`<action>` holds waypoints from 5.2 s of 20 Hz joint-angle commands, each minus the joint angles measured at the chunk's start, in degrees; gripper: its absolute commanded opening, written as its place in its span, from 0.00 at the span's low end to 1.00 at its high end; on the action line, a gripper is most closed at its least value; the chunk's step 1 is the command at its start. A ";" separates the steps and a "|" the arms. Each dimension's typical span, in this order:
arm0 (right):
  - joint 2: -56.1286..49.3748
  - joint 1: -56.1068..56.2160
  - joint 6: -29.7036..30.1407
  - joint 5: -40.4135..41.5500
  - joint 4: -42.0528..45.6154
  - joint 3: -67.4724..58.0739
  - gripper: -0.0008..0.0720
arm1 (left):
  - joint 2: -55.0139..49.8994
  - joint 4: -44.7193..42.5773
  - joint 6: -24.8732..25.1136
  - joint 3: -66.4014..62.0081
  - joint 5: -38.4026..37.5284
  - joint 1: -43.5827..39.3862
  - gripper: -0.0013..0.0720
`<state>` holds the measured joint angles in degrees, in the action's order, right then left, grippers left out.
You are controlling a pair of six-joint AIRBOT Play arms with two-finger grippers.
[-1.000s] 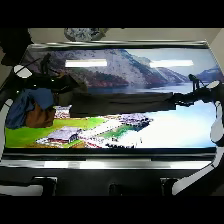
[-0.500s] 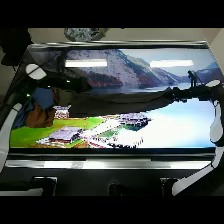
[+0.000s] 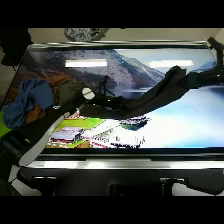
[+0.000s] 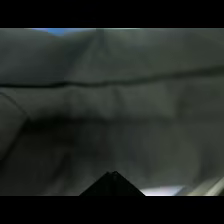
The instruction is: Fold the shirts.
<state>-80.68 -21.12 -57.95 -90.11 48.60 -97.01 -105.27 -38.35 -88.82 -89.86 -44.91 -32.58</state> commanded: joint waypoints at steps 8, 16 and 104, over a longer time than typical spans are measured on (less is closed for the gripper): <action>9.81 0.33 0.61 -2.32 1.14 -0.02 0.07 | -15.74 41.35 14.84 -4.44 4.00 -12.96 0.05; 0.81 13.92 0.74 6.60 1.64 0.02 0.07 | 8.33 -11.10 1.44 -4.74 -8.28 1.33 0.04; -5.40 7.74 -0.13 4.68 35.45 5.25 0.93 | 26.60 -63.21 -14.27 9.66 -35.39 13.46 0.92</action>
<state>-85.89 -14.26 -57.89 -84.58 83.72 -92.82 -78.83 -101.54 -102.67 -81.89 -80.36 -18.17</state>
